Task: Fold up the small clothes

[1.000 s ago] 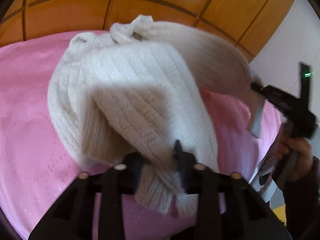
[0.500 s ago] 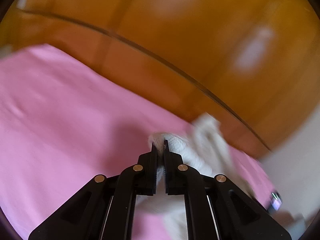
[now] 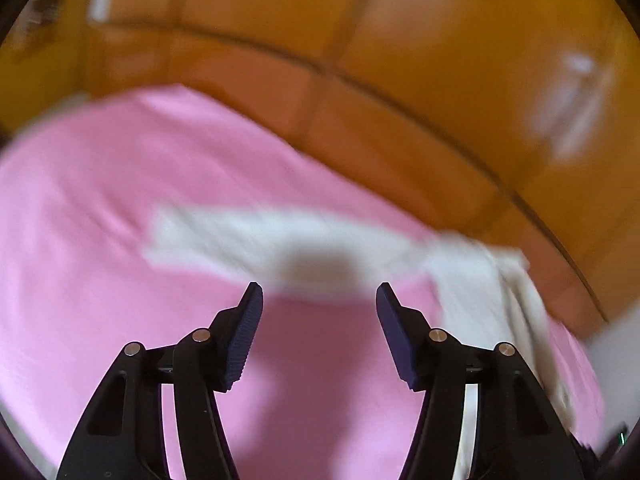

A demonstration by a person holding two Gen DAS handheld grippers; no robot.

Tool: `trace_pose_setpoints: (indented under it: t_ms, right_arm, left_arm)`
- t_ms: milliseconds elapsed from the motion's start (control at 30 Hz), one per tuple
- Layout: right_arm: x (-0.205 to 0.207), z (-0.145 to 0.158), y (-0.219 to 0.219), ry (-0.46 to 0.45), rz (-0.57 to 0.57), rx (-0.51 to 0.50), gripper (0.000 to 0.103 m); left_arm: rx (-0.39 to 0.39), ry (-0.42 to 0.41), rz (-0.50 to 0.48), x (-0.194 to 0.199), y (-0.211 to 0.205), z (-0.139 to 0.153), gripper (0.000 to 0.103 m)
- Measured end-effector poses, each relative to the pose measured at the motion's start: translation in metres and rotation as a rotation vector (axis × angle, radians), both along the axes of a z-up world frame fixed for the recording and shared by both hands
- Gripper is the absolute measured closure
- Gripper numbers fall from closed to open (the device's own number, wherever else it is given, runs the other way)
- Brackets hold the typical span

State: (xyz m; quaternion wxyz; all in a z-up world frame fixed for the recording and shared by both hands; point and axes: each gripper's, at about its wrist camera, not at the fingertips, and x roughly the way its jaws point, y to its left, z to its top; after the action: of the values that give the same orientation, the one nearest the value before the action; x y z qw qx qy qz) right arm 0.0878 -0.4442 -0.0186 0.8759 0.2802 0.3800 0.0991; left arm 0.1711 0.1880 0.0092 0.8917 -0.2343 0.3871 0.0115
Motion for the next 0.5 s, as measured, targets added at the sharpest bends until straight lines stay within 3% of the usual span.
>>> trace_pose_setpoints:
  t_ms: [100, 200, 300, 367, 433, 467, 500]
  right_arm:
    - [-0.005, -0.016, 0.053, 0.060, 0.204, 0.170, 0.065]
    - [-0.005, -0.029, 0.094, 0.110, 0.292, 0.241, 0.066]
    - [0.004, -0.039, 0.125, 0.148, 0.330, 0.277, 0.066]
    - [0.011, -0.038, 0.134, 0.151, 0.325, 0.270, 0.075]
    - [0.014, -0.031, 0.137, 0.140, 0.316, 0.248, 0.084]
    - [0.015, -0.026, 0.138, 0.133, 0.308, 0.225, 0.094]
    - [0.013, -0.018, 0.137, 0.115, 0.305, 0.203, 0.096]
  left_arm:
    - [-0.177, 0.053, -0.155, -0.013, -0.037, -0.037, 0.051]
    - [-0.298, 0.090, -0.235, -0.028, -0.074, -0.062, 0.051]
    - [-0.387, 0.127, -0.289, -0.027, -0.103, -0.080, 0.051]
    - [-0.381, 0.132, -0.317, -0.025, -0.129, -0.080, 0.051]
    - [-0.357, 0.135, -0.336, -0.022, -0.150, -0.082, 0.072]
    - [-0.356, 0.152, -0.350, -0.018, -0.151, -0.085, 0.091]
    - [-0.350, 0.156, -0.350, -0.017, -0.154, -0.083, 0.092]
